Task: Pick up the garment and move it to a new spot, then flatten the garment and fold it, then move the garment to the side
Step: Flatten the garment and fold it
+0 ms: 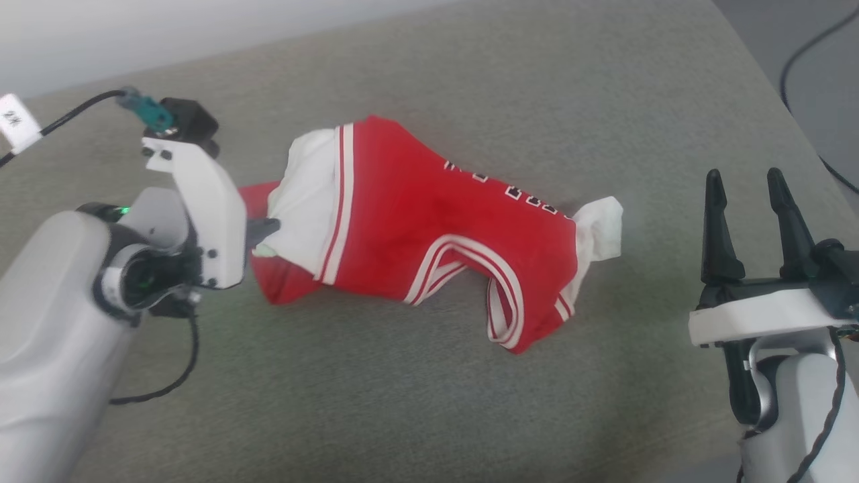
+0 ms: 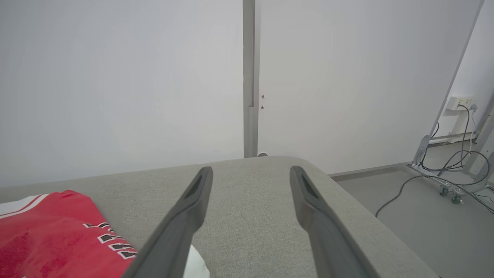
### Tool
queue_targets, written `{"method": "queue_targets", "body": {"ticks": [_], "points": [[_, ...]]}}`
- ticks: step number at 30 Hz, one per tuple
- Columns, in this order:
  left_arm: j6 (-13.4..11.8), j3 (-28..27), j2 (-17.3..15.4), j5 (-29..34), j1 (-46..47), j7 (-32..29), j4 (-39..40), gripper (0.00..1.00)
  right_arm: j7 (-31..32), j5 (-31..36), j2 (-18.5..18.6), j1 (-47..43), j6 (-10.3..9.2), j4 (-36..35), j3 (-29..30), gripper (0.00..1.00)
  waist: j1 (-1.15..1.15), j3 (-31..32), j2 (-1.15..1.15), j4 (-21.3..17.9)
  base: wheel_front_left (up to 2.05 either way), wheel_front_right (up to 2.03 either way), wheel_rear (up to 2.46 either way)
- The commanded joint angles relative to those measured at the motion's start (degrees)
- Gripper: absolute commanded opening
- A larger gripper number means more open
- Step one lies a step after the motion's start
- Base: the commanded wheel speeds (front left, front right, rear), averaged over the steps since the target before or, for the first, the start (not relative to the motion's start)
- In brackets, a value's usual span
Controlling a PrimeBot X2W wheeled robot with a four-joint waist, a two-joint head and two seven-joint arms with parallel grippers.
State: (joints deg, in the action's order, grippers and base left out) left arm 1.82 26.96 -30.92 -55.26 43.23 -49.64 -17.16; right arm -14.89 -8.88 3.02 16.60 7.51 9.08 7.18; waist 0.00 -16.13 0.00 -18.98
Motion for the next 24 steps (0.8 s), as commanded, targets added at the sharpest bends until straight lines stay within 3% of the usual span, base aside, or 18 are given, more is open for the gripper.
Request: {"method": "queue_targets", "body": {"ticks": [1,16,19,24], "points": [[-0.39,-0.50,-0.71,-0.34,-1.10,-0.05,0.66,0.00,-0.17,0.51,-0.15,-0.44,-0.04,-0.11,-0.01,1.00,0.00,1.04,0.00,1.14,0.00,0.00,0.00],[-6.17,-6.92,-9.24,-3.85,-12.44,0.72,7.24,0.00,3.15,3.09,0.36,-2.61,-0.04,-0.09,0.74,1.00,0.00,7.37,0.00,9.05,0.00,0.00,0.00],[-7.59,-7.69,-10.03,-4.44,-16.44,0.75,8.25,0.00,3.61,2.80,0.81,-2.97,-0.04,0.30,0.55,1.00,0.00,8.48,0.00,9.94,0.00,0.00,0.00],[-7.85,-7.42,-10.66,-5.35,-22.76,1.45,8.78,0.00,4.30,2.60,0.89,-3.61,-0.04,0.04,0.39,1.00,0.00,9.69,0.00,11.10,0.00,0.00,0.00]]}}
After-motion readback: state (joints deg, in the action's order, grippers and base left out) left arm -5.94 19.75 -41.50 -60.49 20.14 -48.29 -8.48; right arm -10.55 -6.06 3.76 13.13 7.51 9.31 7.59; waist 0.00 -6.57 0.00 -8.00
